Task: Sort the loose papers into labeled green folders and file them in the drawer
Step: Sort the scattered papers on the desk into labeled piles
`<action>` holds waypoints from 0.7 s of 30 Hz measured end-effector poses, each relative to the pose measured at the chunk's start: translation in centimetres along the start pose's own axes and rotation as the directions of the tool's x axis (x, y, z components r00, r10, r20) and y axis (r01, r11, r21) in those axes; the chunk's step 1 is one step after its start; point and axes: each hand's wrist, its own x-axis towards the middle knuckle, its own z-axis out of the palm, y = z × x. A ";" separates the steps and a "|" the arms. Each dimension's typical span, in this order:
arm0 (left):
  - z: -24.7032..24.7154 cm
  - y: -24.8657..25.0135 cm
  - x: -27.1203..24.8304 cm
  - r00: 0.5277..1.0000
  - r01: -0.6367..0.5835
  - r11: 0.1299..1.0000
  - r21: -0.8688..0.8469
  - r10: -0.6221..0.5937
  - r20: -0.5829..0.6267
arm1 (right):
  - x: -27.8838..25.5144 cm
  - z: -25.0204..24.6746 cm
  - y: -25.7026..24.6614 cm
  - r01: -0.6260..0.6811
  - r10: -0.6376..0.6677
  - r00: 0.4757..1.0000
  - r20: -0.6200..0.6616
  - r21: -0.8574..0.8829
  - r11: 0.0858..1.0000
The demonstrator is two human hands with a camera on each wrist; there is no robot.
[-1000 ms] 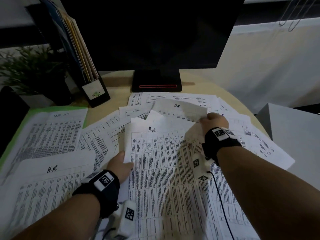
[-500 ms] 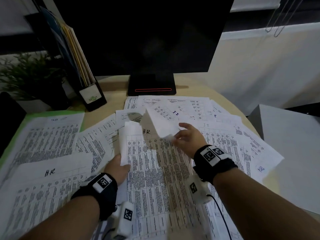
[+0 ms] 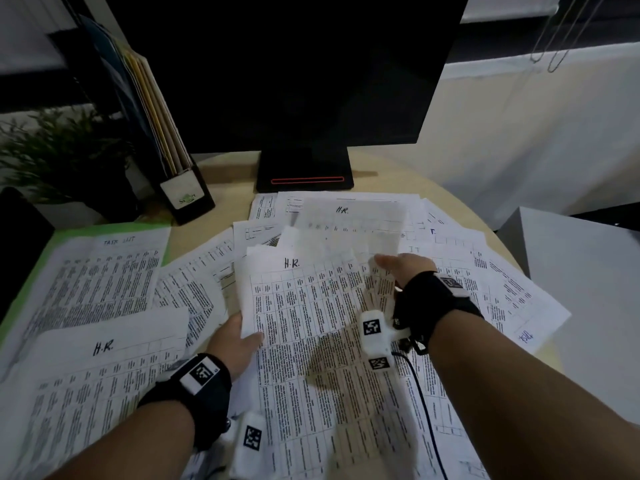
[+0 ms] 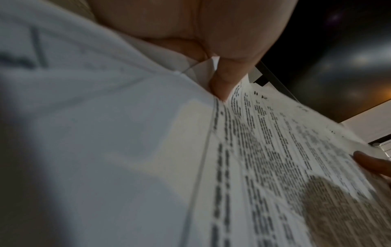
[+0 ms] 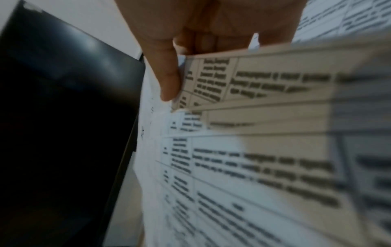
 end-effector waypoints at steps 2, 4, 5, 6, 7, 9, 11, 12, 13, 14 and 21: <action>-0.1 0.0 -0.2 1.000 -0.013 1.000 0.004 0.013 0.013 | -0.2 -0.5 0.1 0.004 -0.002 1.000 -0.025 0.085 0.996; -0.1 0.1 -0.1 1.000 -0.023 1.000 0.011 0.023 0.011 | -0.8 -0.5 0.5 -0.001 0.006 1.000 -0.024 0.202 0.979; -0.1 0.1 0.0 1.000 -0.023 1.000 0.011 0.023 0.008 | -1.0 -0.5 0.7 -0.001 0.002 1.000 -0.004 0.246 0.969; -0.1 0.1 0.1 1.000 -0.020 1.000 0.011 0.020 0.006 | -1.2 -0.4 0.9 -0.005 -0.003 1.000 0.028 0.280 0.960; 0.0 0.0 0.2 1.000 -0.018 1.000 0.016 0.018 0.006 | -1.4 -0.3 1.0 -0.011 -0.009 0.998 0.061 0.316 0.949; 0.0 0.1 0.2 1.000 -0.011 1.000 0.028 0.011 0.007 | -1.6 -0.4 1.0 -0.042 -0.003 0.993 0.120 0.370 0.928; 0.0 0.2 0.2 1.000 -0.008 0.999 0.036 0.007 0.002 | -1.5 -0.8 1.1 -0.068 0.011 0.990 0.144 0.399 0.914; 0.0 0.2 0.2 1.000 -0.007 0.999 0.037 0.007 -0.001 | -1.6 -0.9 1.1 -0.070 0.013 0.990 0.142 0.405 0.912; 0.1 0.2 0.2 1.000 -0.006 0.999 0.033 0.006 -0.005 | -1.5 -1.0 1.2 -0.066 0.009 0.990 0.140 0.410 0.910; 0.1 0.2 0.2 1.000 -0.002 1.000 0.025 0.003 -0.009 | -1.6 -1.1 1.1 -0.060 0.005 0.991 0.137 0.397 0.916; 0.2 0.3 0.3 1.000 0.006 1.000 0.013 -0.006 -0.019 | -1.9 -0.3 1.0 0.029 -0.054 0.997 0.060 0.365 0.930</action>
